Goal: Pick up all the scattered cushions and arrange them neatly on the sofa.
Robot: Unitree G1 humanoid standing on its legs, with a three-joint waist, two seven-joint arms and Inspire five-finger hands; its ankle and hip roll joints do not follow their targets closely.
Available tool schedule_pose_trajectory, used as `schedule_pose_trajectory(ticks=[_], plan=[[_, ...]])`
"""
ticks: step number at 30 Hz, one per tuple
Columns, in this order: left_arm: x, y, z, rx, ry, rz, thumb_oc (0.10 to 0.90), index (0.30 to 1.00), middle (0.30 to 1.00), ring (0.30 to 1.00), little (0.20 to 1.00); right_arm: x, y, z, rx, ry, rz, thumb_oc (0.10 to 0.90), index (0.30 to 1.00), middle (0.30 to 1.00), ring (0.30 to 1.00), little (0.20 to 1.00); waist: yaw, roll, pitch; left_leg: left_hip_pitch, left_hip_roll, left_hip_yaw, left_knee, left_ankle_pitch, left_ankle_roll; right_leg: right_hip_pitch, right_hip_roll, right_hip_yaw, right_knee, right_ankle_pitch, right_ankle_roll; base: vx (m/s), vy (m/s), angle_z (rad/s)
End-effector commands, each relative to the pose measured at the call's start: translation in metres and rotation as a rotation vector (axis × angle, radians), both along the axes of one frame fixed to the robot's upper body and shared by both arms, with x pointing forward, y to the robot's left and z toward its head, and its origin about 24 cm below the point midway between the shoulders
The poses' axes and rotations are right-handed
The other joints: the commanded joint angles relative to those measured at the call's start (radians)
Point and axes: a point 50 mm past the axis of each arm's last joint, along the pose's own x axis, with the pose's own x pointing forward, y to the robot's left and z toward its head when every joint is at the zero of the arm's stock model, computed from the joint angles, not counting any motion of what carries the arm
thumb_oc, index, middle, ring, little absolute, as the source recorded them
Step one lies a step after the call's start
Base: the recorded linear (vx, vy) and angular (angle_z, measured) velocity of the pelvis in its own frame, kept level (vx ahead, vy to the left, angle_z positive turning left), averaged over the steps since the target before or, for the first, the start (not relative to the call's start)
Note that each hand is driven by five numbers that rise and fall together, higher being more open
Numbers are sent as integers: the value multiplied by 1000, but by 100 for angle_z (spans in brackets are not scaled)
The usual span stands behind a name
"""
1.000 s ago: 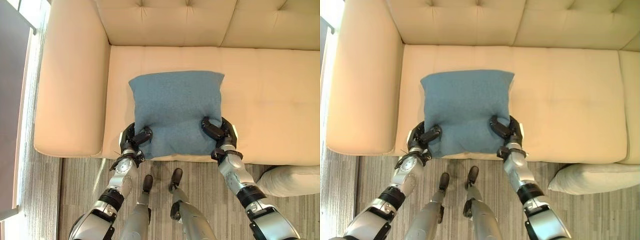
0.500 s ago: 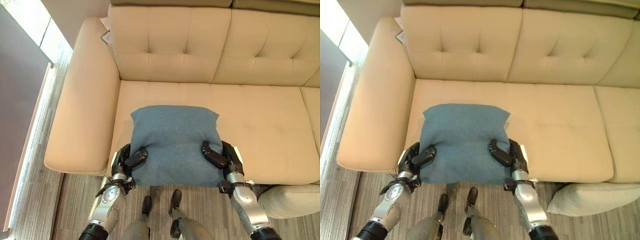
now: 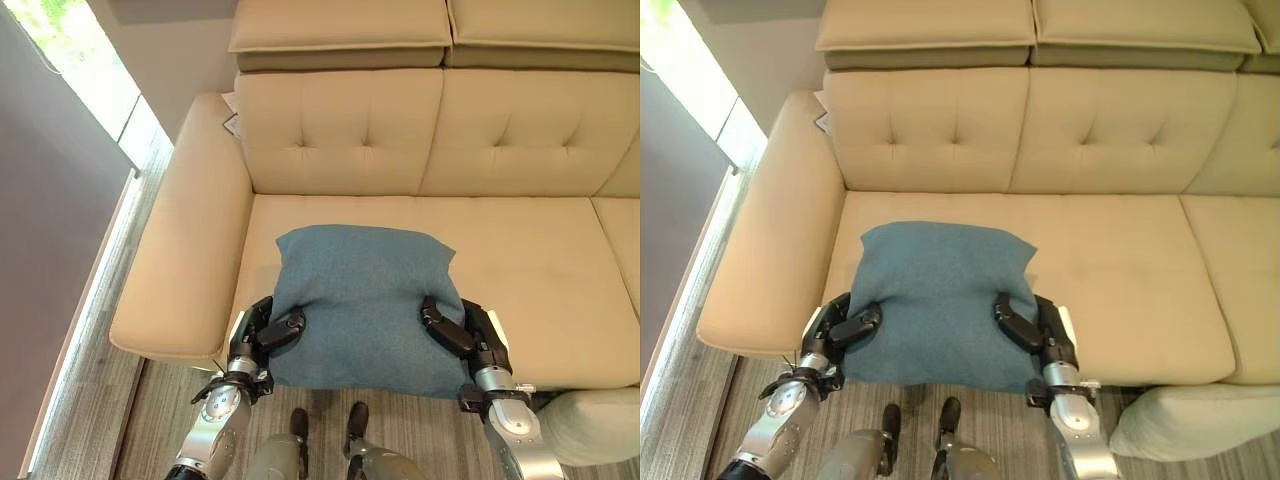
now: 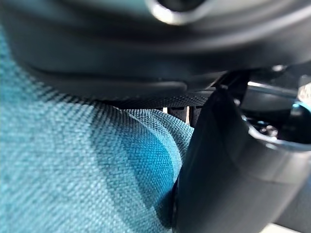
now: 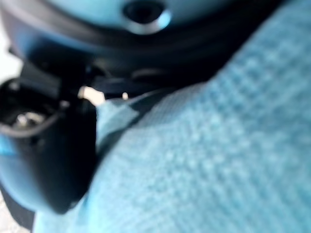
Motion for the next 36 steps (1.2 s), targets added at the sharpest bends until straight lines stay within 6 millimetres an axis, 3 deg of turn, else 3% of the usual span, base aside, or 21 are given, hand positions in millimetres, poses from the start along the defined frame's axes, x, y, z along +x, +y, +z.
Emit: schedule_pose_trajectory(ticks=[1, 5, 9, 11, 13, 15, 18, 20, 22, 34, 36], plan=[[18, -15, 57, -87, -320, -88, 400, 300, 300, 300, 300, 15, 20, 59, 24, -326, 95, 400, 300, 300, 300, 300, 31, -35, -166, -88, -17, 46, -84, 24, 9, 121, 7, 118, 88, -242, 136, 112, 41, 2], [12, -9, 56, -85, -321, -70, 400, 300, 300, 300, 300, 12, 26, 58, 27, -326, 100, 400, 300, 300, 300, 300, 45, -34, -203, -41, -11, 44, -172, 84, 18, 177, 9, 143, 79, -264, 152, 283, 135, -30], [12, -2, 67, -78, -369, -47, 400, 300, 300, 300, 300, 14, 32, 58, 45, -327, 117, 400, 300, 300, 300, 300, 64, -46, -225, 19, -23, 75, -171, 58, 43, 184, -48, 165, 126, -266, 193, 239, 195, -47], [14, 3, 77, -70, -406, -30, 400, 300, 300, 300, 300, 18, 36, 63, 44, -349, 138, 400, 300, 300, 300, 300, 69, -43, -215, 69, -28, 92, -176, 33, 65, 144, -81, 173, 245, -238, 223, 146, 206, -33], [18, 6, 90, -37, -463, -26, 400, 300, 300, 300, 300, 24, 44, 71, 40, -381, 172, 400, 300, 300, 300, 300, 48, -12, -181, 117, -9, 97, -196, 31, 83, -1, -82, 203, 461, -161, 240, 42, 210, -31], [19, 6, 93, -22, -481, -25, 400, 300, 300, 300, 300, 24, 45, 72, 40, -384, 177, 400, 300, 300, 300, 300, 44, -6, -177, 130, -8, 93, -204, 28, 84, -34, -82, 206, 481, -167, 231, 44, 91, -25], [22, 6, 99, 3, -512, -24, 400, 300, 300, 300, 300, 27, 45, 75, 13, -394, 188, 400, 300, 300, 300, 300, 24, 4, -178, 170, -10, 85, -242, 20, 71, -93, -78, 189, 363, -178, 218, 125, 11, 18], [23, 2, 102, 2, -528, -32, 400, 300, 300, 300, 300, 30, 45, 77, -5, -399, 196, 400, 300, 300, 300, 300, 10, -6, -171, 193, -25, 86, -251, 8, 62, -121, -78, 167, 207, -132, 228, 148, -51, 1], [25, -3, 102, 2, -533, -29, 400, 300, 300, 300, 300, 29, 45, 76, -24, -395, 181, 400, 300, 300, 300, 300, 8, -23, -175, 210, -40, 80, -249, -12, 55, -63, -90, 166, 88, -91, 247, 168, -67, 13], [30, -21, 102, 11, -533, -13, 400, 300, 300, 300, 300, 29, 47, 70, -110, -384, 129, 400, 300, 300, 300, 300, -1, -20, -218, 208, -9, 66, -261, -20, 24, 33, -64, 121, -33, -61, 228, 80, -92, 6], [38, -29, 113, 56, -583, 3, 400, 300, 300, 300, 300, 35, 50, 77, -154, -429, 111, 400, 300, 300, 300, 300, -4, -20, -206, 182, 0, 65, -261, -10, 19, 16, -57, 119, -39, -61, 229, -58, -101, 7]])
